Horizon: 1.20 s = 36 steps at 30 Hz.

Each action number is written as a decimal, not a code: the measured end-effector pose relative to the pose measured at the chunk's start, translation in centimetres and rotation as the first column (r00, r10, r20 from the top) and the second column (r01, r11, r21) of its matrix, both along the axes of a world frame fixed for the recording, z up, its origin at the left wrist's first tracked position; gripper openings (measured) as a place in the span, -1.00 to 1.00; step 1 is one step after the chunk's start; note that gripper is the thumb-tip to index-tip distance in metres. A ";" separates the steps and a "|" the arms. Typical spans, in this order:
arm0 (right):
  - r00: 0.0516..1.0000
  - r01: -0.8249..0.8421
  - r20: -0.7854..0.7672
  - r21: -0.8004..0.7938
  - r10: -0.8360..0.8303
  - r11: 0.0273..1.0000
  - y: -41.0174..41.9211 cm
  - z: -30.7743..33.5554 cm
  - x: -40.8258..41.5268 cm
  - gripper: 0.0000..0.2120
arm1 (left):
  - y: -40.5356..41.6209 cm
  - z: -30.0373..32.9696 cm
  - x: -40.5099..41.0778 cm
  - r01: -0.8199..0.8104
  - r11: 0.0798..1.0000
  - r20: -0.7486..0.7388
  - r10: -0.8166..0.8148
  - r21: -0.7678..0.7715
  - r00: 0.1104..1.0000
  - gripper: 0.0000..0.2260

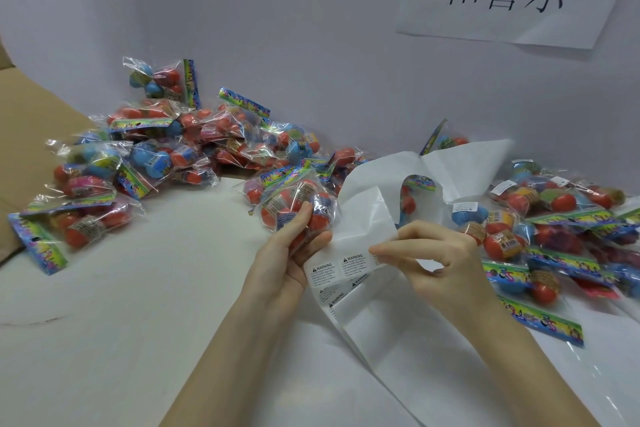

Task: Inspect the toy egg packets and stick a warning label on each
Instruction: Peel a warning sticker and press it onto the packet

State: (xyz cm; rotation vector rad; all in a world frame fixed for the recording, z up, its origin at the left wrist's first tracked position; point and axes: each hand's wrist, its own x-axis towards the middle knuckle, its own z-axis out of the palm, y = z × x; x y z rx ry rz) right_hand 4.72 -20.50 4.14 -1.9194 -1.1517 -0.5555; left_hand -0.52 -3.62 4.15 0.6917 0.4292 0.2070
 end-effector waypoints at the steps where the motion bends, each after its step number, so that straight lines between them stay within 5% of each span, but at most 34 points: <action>1: 1.000 -0.001 0.006 0.003 0.001 1.000 0.0 0.0 0.0 -0.80 | 0.0 0.0 0.0 -0.004 1.000 -0.002 0.004 -0.006 1.000 -0.75; 6: 1.000 0.006 -0.020 0.024 -0.006 1.000 0.1 -0.2 -0.1 -0.82 | 0.1 -0.2 0.0 -0.003 1.000 0.004 0.003 -0.002 1.000 -0.76; 11: 0.985 0.006 -0.171 0.051 0.003 0.999 0.3 -0.4 0.0 -0.63 | 0.1 -0.2 0.0 0.005 1.000 0.005 -0.005 -0.001 1.000 -0.79; 23: 0.999 0.043 -0.003 0.043 -0.043 0.998 0.3 -0.7 0.2 -0.86 | 0.1 -0.2 0.0 -0.008 1.000 -0.013 0.008 0.002 1.000 -0.76; 36: 0.999 0.044 0.019 0.054 -0.045 0.998 0.4 -1.6 0.5 -0.88 | 0.2 -0.3 0.0 -0.047 0.998 -0.045 0.046 -0.030 0.998 -0.74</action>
